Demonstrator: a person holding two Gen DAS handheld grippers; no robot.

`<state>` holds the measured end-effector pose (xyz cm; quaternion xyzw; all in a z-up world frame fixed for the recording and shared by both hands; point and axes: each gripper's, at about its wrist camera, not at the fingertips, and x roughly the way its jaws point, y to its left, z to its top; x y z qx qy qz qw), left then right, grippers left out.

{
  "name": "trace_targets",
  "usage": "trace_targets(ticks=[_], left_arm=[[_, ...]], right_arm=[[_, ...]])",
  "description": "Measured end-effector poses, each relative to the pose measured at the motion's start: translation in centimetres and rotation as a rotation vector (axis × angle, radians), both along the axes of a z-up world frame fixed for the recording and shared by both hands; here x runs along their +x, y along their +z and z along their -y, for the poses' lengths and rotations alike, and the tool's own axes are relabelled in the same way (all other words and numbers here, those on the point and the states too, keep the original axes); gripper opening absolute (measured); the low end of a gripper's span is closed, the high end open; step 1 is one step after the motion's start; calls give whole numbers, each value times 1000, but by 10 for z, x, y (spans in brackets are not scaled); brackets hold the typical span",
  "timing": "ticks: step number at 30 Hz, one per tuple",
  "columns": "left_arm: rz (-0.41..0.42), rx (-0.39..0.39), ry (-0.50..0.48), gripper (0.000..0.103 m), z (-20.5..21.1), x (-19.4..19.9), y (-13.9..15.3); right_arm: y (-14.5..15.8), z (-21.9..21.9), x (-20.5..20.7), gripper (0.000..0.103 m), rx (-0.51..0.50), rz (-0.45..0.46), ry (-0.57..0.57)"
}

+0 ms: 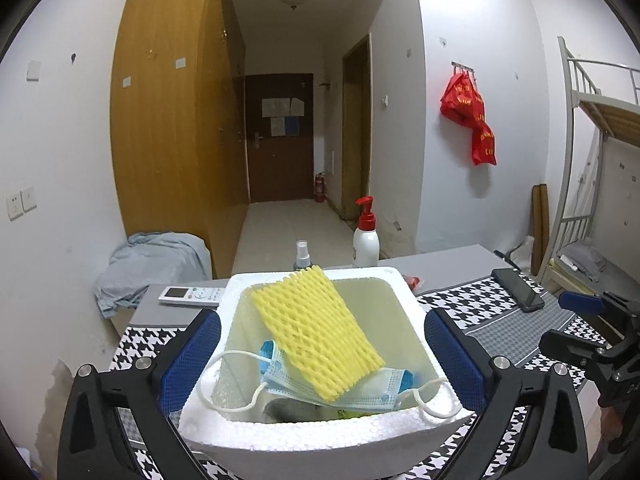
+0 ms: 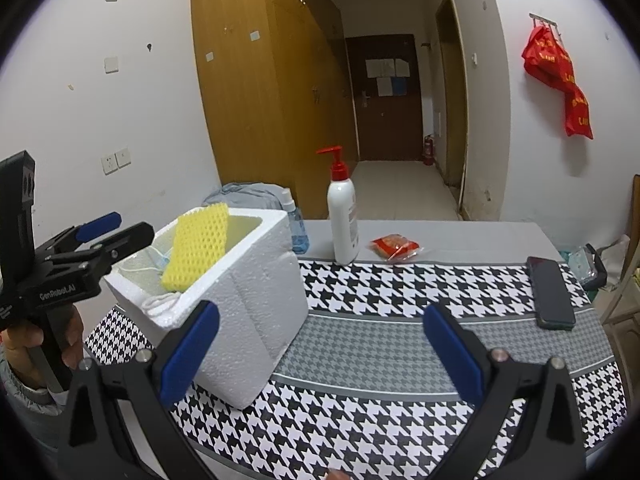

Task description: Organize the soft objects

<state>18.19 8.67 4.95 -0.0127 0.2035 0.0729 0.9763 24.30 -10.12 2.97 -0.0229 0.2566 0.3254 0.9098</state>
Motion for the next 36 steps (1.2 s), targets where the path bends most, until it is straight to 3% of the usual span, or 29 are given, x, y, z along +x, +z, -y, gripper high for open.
trace_targets(ticks=[13,23,36], left_arm=[[96,5,30,102,5,-40,16],[173,41,53,102,20,-90,30],[233,52,72,102,42,-136,21]], right_arm=[[6,1,-19,103,9,30,7],[23,8,-60,103,47,107,23],[30,18,-120,103,91,212,48]])
